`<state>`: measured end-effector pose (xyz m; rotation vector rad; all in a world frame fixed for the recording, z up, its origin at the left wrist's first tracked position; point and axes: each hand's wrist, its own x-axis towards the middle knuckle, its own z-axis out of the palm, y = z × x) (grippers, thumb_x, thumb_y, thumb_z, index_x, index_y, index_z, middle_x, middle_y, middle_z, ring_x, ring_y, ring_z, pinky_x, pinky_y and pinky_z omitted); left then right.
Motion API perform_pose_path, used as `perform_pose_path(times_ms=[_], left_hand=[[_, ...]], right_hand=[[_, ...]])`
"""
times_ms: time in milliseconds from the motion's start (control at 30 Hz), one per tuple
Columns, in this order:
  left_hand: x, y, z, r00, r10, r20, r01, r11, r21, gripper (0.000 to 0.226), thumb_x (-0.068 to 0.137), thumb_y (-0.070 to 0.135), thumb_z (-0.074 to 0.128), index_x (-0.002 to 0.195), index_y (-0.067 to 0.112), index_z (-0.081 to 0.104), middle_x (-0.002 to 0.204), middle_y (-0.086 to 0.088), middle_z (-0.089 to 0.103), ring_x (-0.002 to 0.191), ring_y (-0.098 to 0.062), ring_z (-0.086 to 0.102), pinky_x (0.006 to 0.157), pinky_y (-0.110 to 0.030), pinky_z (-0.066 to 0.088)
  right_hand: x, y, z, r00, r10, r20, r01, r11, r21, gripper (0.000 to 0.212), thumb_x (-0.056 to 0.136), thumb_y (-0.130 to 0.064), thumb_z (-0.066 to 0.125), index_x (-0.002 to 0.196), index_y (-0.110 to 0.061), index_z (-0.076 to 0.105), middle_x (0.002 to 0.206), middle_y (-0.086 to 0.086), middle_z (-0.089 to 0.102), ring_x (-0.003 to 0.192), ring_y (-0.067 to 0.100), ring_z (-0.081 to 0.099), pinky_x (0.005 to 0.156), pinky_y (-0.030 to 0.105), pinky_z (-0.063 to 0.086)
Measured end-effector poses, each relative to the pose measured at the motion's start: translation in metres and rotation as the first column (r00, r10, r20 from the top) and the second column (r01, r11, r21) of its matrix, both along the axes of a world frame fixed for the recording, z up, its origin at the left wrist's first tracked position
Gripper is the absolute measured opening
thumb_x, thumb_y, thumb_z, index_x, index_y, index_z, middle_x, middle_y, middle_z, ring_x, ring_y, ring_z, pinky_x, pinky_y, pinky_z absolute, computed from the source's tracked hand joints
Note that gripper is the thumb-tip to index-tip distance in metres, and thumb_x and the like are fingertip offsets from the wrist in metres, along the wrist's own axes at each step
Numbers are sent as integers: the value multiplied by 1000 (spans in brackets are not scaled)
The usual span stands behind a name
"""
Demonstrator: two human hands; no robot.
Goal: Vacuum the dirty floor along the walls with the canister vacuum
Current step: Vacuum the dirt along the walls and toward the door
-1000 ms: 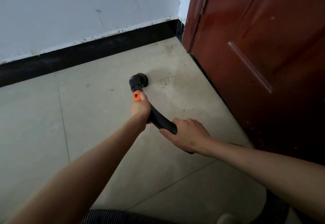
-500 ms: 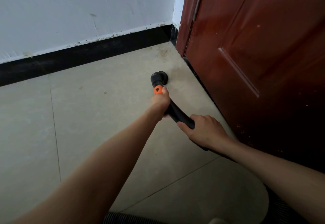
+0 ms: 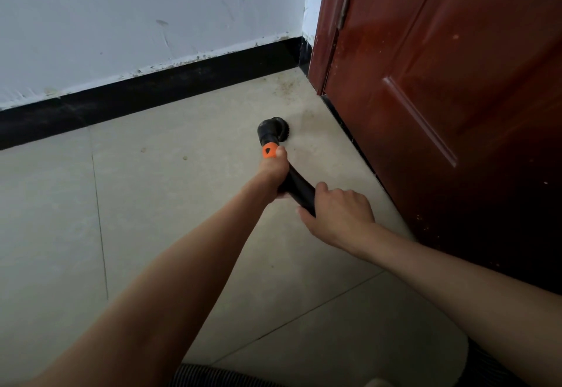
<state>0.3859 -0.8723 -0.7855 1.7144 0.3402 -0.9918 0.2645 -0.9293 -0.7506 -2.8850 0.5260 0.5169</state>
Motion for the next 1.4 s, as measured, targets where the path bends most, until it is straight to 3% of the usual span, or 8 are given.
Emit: perform_pose_path(times_ms=[133, 233, 367, 500, 633, 1000, 1200, 1400], left_hand=[[4, 27, 0, 996, 88, 1, -88, 996, -8, 32, 99, 39, 31, 116, 13, 38, 89, -7, 50, 83, -22, 53, 64, -35, 45], [-9, 48, -6, 987, 156, -34, -156, 988, 7, 32, 98, 40, 31, 112, 12, 38, 88, -9, 50, 78, -22, 53, 58, -34, 45], [-29, 68, -14, 974, 222, -53, -221, 975, 33, 35, 97, 40, 32, 112, 10, 41, 85, -9, 51, 75, -23, 54, 54, -34, 45], [-38, 70, -13, 973, 219, -69, -216, 975, 46, 31, 98, 38, 32, 105, 9, 40, 80, -8, 49, 68, -21, 52, 51, -32, 43], [-54, 60, -12, 979, 185, -87, -182, 982, 43, 31, 97, 39, 33, 102, 9, 41, 81, -9, 50, 70, -22, 52, 53, -31, 44], [-53, 8, -9, 994, 43, -103, -47, 998, -30, 49, 95, 47, 35, 122, 7, 43, 97, -11, 54, 81, -25, 57, 49, -31, 44], [-51, -19, -3, 982, -145, -119, 131, 985, -114, 40, 98, 47, 31, 103, 9, 43, 79, -7, 52, 69, -18, 54, 47, -26, 42], [-50, -19, -6, 970, -191, -153, 162, 970, -182, 40, 96, 49, 41, 101, 9, 46, 86, -7, 54, 69, -16, 55, 48, -24, 46]], right_hand=[[12, 9, 3, 998, 42, -54, -35, 992, 121, 41, 96, -54, 44, 100, -13, 42, 104, 10, 62, 80, 28, 50, 67, 33, 36], [8, 24, 0, 988, 122, -92, -109, 985, 136, 48, 95, -59, 41, 103, -12, 45, 101, 9, 60, 90, 29, 55, 70, 34, 36], [-3, 37, -2, 976, 166, -143, -139, 974, 178, 49, 95, -63, 37, 97, -14, 39, 87, 3, 49, 77, 25, 47, 68, 34, 35], [-10, 43, 0, 973, 204, -104, -189, 972, 139, 45, 98, -56, 38, 107, -12, 42, 92, 7, 55, 77, 26, 47, 68, 34, 35], [-17, 35, 5, 973, 207, -103, -192, 972, 137, 46, 98, -52, 40, 110, -8, 46, 108, 12, 63, 89, 29, 57, 69, 33, 34], [-28, -11, 3, 991, -2, -132, 24, 986, 164, 46, 95, -59, 43, 97, -13, 40, 89, 5, 50, 79, 25, 49, 67, 34, 37], [-33, -25, -1, 985, -141, -96, 150, 984, 98, 48, 97, -59, 40, 96, -11, 39, 87, 4, 48, 76, 24, 48, 65, 32, 35], [-36, -30, -3, 977, -176, -119, 189, 976, 106, 44, 98, -55, 39, 97, -11, 39, 87, 4, 49, 75, 24, 49, 61, 33, 34]])
